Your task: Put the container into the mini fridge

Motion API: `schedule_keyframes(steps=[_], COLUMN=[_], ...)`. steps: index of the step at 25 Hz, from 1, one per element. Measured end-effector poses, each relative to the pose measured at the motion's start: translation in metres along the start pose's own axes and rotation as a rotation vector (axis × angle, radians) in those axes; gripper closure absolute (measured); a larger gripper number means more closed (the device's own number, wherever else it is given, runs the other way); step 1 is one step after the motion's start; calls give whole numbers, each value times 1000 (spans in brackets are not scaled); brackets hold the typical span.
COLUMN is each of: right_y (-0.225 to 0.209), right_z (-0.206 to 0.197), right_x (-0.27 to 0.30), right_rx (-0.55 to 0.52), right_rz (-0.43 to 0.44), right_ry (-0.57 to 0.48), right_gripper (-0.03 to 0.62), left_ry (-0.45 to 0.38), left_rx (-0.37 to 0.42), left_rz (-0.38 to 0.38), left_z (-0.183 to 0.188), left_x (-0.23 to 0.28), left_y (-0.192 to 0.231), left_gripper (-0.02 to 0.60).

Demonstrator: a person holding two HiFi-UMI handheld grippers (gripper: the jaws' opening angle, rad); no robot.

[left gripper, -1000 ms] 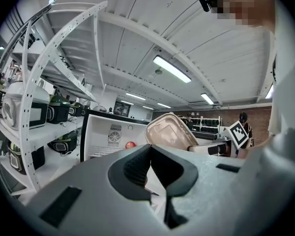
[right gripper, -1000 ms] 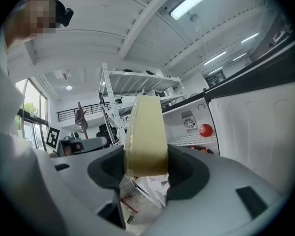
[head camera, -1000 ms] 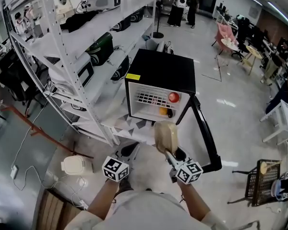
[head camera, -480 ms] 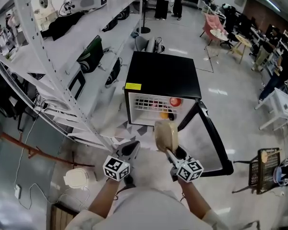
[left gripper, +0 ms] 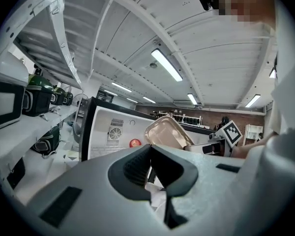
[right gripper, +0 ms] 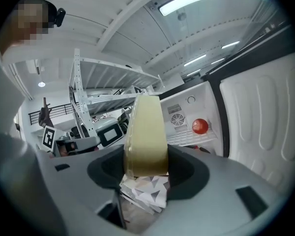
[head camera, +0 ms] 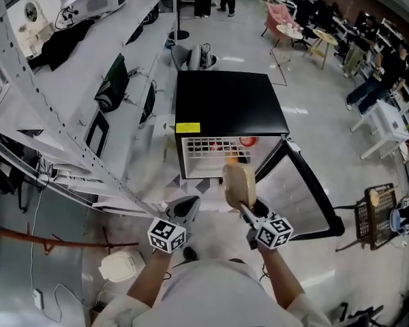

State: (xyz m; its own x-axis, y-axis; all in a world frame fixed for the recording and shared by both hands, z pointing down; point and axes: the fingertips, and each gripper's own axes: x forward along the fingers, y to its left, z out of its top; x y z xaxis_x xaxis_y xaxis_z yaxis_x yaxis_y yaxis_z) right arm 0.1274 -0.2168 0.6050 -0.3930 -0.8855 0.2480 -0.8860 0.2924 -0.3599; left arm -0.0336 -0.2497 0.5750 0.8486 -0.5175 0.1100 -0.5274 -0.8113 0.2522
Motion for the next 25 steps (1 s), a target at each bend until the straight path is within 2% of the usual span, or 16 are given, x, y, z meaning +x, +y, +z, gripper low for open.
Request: schedule_keyframes(steps=[6, 11, 19, 25], right_y=[4, 5, -14, -31], right_z=[-3, -11, -17, -27], right_x=[11, 23, 57, 93], right_rx=[-6, 40, 70, 216], right_rz=[-45, -21, 45, 130], right_ry=[0, 34, 92, 129], right_gripper=[363, 363, 364, 364], left_ry=[10, 9, 6, 6], left_rx=[4, -12, -25, -33], left_rz=[-42, -40, 33, 92], left_z=[2, 0, 0, 3], left_x=[-2, 0, 18, 34], left_y=[13, 20, 37, 39], left_gripper=[577, 577, 577, 577])
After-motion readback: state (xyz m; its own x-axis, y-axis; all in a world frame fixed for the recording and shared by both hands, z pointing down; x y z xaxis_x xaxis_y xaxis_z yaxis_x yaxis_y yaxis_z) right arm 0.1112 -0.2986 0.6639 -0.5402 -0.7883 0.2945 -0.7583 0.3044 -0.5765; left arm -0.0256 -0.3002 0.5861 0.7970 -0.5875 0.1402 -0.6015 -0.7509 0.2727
